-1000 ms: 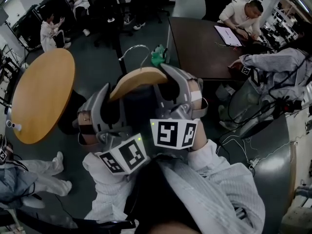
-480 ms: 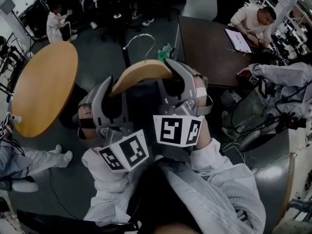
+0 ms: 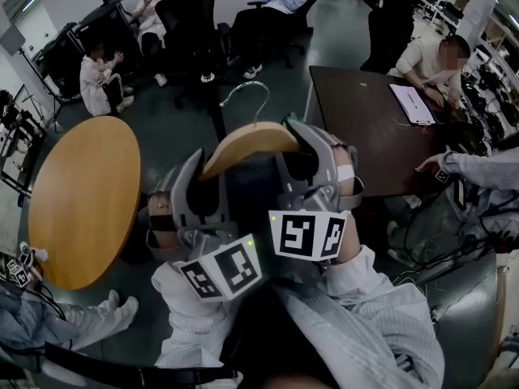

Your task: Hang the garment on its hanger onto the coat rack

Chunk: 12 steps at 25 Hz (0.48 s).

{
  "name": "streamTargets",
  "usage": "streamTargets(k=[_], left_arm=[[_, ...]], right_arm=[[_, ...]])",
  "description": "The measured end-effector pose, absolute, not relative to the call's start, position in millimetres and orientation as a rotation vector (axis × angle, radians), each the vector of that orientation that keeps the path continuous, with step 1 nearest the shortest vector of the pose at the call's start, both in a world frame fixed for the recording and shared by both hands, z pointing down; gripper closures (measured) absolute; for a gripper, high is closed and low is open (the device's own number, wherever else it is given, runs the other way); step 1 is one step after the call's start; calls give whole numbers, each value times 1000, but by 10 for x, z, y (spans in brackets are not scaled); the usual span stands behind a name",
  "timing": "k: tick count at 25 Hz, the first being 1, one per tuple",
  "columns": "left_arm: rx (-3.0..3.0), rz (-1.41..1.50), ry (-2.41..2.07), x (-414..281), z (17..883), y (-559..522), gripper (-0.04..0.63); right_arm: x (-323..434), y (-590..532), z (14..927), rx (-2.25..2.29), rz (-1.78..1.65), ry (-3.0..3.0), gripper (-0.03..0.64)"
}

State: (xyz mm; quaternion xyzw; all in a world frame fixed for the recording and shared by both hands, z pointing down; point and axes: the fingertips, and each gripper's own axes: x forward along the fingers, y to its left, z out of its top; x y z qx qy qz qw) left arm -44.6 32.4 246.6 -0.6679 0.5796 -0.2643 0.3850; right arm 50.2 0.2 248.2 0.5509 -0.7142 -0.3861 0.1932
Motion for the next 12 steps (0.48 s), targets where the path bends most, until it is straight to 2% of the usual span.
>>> streamTargets(k=[12], left_arm=[[-1685,-621,1450,-838,2280,-1692,503]], right_arm=[[109,-1999,2289,1573,-1144,-1992,541]])
